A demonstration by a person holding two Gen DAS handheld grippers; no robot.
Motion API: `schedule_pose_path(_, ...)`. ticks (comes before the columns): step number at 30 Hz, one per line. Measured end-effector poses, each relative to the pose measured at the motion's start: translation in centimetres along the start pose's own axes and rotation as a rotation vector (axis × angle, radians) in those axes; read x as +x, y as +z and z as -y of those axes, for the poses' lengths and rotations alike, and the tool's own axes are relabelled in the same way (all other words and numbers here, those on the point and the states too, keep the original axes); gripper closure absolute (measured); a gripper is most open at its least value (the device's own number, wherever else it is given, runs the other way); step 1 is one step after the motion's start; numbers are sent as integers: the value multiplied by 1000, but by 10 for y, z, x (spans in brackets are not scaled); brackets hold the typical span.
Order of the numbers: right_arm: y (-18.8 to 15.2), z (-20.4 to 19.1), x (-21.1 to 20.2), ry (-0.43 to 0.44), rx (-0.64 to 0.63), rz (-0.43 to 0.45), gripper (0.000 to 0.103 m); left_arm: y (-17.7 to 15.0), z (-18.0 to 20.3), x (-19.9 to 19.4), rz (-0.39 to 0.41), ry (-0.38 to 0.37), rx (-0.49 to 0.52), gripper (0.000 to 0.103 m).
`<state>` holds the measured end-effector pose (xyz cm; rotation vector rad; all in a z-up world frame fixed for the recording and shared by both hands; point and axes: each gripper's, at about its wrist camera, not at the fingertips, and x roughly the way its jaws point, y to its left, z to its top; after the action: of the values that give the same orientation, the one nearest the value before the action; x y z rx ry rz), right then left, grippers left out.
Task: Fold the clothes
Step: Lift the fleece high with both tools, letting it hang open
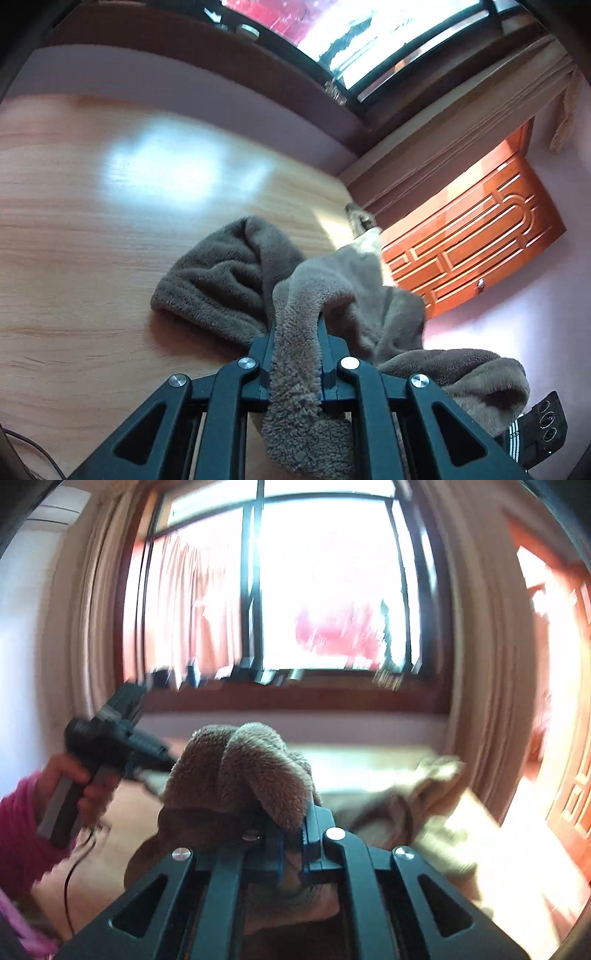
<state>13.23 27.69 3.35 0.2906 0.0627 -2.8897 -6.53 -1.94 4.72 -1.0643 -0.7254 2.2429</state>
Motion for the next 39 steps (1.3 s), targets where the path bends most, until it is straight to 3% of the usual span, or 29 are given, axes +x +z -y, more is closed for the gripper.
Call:
schedule_pose_path(8, 65, -12, -28, -98, 61, 316, 96, -14, 66, -121, 420, -96, 146, 89)
schedule_pose_path(11, 87, -17, -38, -126, 94, 426, 96, -33, 83, -186, 677, -72, 216, 89)
schedule_pose_path(14, 104, -18, -42, -130, 138, 491, 96, -51, 100, -244, 862, -37, 312, 89)
schedule_pose_path(16, 110, -24, -44, -124, 137, 515, 96, -54, 110, -260, 853, -1, 391, 89)
schedule_pose_path(21, 120, -31, -47, -131, 115, 565, 96, -65, 121, -222, 645, 33, 722, 87)
schedule_pose_path(23, 125, -32, -52, -141, 105, 579, 96, -69, 116, -183, 512, 30, 803, 78)
schedule_pose_path(24, 128, -33, -55, -146, 99, 586, 96, -71, 111, -160, 439, 21, 827, 65)
schedule_pose_path(25, 130, -33, -58, -151, 93, 593, 96, -71, 104, -140, 382, 5, 830, 42)
schedule_pose_path(26, 132, -34, -60, -156, 87, 599, 96, -70, 96, -124, 353, -6, 819, 36)
schedule_pose_path(30, 134, -38, -71, -179, 42, 623, 96, -54, 68, -83, 322, -41, 740, 35)
schedule_pose_path(32, 134, -40, -74, -186, 32, 628, 96, -44, 60, -73, 319, -85, 722, 26)
schedule_pose_path(38, 131, -38, -72, -197, 42, 625, 96, -24, 70, -40, 183, -272, 787, 23)
schedule_pose_path(39, 131, -37, -71, -199, 43, 624, 96, -25, 75, -33, 161, -265, 815, 23)
